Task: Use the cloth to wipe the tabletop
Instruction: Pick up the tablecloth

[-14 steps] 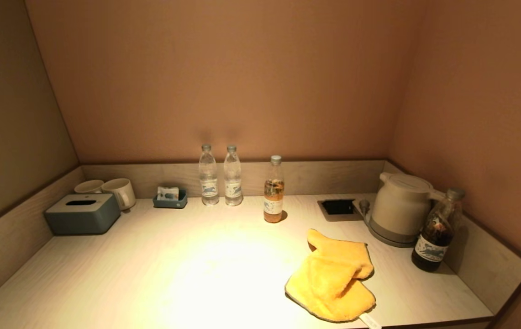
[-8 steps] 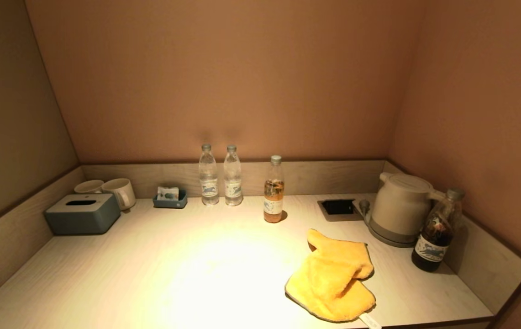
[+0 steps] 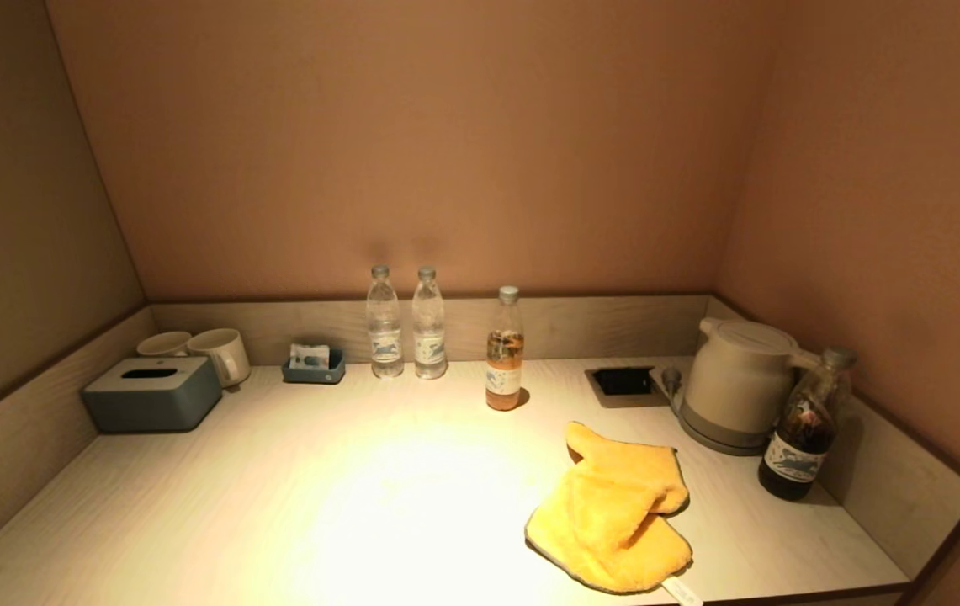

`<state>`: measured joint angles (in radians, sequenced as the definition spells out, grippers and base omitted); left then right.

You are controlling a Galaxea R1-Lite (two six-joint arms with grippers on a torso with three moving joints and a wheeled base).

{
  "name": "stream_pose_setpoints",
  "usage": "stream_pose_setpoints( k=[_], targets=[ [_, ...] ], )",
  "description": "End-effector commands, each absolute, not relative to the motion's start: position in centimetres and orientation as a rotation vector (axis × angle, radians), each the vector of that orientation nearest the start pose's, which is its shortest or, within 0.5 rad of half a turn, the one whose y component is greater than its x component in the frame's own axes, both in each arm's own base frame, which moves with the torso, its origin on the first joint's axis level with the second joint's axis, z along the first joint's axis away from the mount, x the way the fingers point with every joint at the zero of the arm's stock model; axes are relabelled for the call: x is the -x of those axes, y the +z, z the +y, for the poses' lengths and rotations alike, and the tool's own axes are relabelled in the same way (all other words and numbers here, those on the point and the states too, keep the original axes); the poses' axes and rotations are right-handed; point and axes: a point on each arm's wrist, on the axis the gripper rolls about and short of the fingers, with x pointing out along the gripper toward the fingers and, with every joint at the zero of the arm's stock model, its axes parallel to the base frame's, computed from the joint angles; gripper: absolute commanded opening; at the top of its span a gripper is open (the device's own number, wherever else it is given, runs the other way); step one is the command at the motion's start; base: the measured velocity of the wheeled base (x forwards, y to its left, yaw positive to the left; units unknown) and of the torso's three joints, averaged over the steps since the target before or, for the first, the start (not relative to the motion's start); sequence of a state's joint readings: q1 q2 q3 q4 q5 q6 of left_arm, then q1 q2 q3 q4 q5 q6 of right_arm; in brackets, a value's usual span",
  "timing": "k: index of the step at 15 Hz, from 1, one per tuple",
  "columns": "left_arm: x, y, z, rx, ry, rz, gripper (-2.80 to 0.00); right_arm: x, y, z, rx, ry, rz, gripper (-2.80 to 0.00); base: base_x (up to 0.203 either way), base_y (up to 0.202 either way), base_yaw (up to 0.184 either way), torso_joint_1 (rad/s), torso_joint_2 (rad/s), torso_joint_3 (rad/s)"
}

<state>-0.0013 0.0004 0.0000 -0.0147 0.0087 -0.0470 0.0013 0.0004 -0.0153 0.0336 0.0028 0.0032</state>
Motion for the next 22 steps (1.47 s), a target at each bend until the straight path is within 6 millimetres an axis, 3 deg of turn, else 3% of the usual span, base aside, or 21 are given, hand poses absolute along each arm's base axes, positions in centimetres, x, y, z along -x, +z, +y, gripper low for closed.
stream_pose_setpoints(
  k=[1, 9, 12, 15, 18, 22],
  targets=[
    [2.3, 7.7, 0.0, 0.048, 0.007, -0.016, -2.8, 2.4, 7.6, 0.0, -0.005, 0.005, 0.018, -2.8, 0.0, 0.0, 0.0, 0.0, 0.0, 0.0],
    [2.3, 7.7, 0.0, 0.048, 0.007, -0.016, -2.8, 2.5, 7.9, 0.0, 0.002, 0.004, 0.012, -2.8, 0.0, 0.0, 0.0, 0.0, 0.0, 0.0],
    [2.3, 7.7, 0.0, 0.048, 0.007, -0.016, -2.8, 3.4, 10.2, 0.0, 0.0, 0.023, -0.014, -2.8, 0.0, 0.0, 0.0, 0.0, 0.0, 0.0],
    [2.3, 7.7, 0.0, 0.048, 0.007, -0.016, -2.8, 3.1, 12.7, 0.3, -0.008, 0.115, 0.084, -2.8, 0.0, 0.0, 0.0, 0.0, 0.0, 0.0],
    [2.3, 7.7, 0.0, 0.048, 0.007, -0.016, -2.8, 0.5, 15.0, 0.4, -0.036, 0.185, 0.237, -2.8, 0.0, 0.0, 0.0, 0.0, 0.0, 0.0],
    [2.3, 7.7, 0.0, 0.048, 0.007, -0.016, -2.8, -7.3, 17.7, 0.5, -0.115, 0.214, 0.507, -2.8, 0.0, 0.0, 0.0, 0.0, 0.0, 0.0]
  ],
)
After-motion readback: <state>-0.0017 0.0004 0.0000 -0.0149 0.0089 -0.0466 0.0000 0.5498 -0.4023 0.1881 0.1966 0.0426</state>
